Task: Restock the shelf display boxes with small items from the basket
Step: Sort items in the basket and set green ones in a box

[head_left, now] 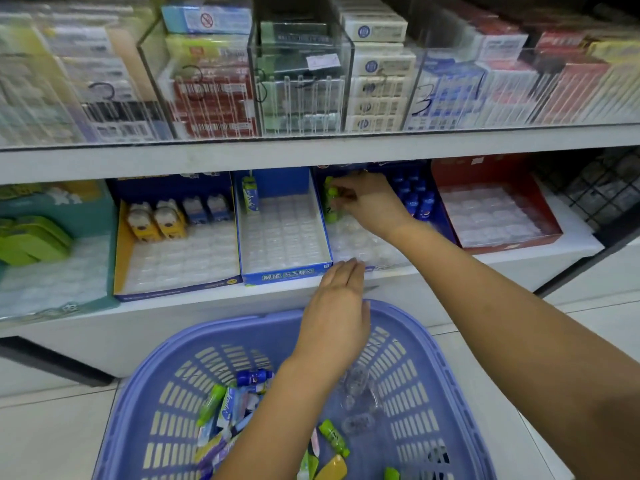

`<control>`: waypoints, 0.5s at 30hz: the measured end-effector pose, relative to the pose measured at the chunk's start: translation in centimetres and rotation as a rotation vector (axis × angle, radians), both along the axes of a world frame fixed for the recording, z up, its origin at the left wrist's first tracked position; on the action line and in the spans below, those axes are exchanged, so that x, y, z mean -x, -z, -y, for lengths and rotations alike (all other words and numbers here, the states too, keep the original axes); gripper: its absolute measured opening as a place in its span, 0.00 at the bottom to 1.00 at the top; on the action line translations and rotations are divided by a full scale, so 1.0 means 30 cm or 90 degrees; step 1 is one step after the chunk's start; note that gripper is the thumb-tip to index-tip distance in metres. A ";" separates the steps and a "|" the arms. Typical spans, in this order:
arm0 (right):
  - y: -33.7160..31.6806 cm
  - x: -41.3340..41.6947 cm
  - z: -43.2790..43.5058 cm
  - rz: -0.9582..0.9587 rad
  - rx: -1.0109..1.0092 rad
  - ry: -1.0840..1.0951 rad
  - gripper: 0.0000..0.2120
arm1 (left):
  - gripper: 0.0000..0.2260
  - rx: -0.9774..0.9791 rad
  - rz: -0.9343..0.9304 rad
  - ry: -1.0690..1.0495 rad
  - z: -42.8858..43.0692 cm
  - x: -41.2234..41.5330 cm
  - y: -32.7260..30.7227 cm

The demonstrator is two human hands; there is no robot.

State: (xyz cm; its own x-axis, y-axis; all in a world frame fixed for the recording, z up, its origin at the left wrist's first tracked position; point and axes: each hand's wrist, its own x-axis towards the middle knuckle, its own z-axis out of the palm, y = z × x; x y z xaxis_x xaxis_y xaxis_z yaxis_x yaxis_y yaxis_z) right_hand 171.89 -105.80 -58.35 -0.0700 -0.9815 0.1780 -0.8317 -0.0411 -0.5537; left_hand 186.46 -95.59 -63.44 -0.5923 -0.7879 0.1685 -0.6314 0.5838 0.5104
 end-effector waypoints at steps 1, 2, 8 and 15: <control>-0.003 0.002 0.006 -0.015 -0.010 -0.011 0.12 | 0.25 0.000 -0.003 0.002 0.002 -0.002 -0.001; -0.006 0.005 0.011 -0.031 -0.020 -0.021 0.10 | 0.25 -0.001 -0.006 0.004 0.005 -0.004 -0.001; -0.020 -0.010 0.003 -0.017 -0.059 0.019 0.12 | 0.25 -0.017 0.003 0.025 0.013 -0.016 -0.005; -0.071 -0.040 -0.086 -0.088 -0.085 0.050 0.17 | 0.24 -0.070 -0.039 0.047 -0.012 -0.059 -0.016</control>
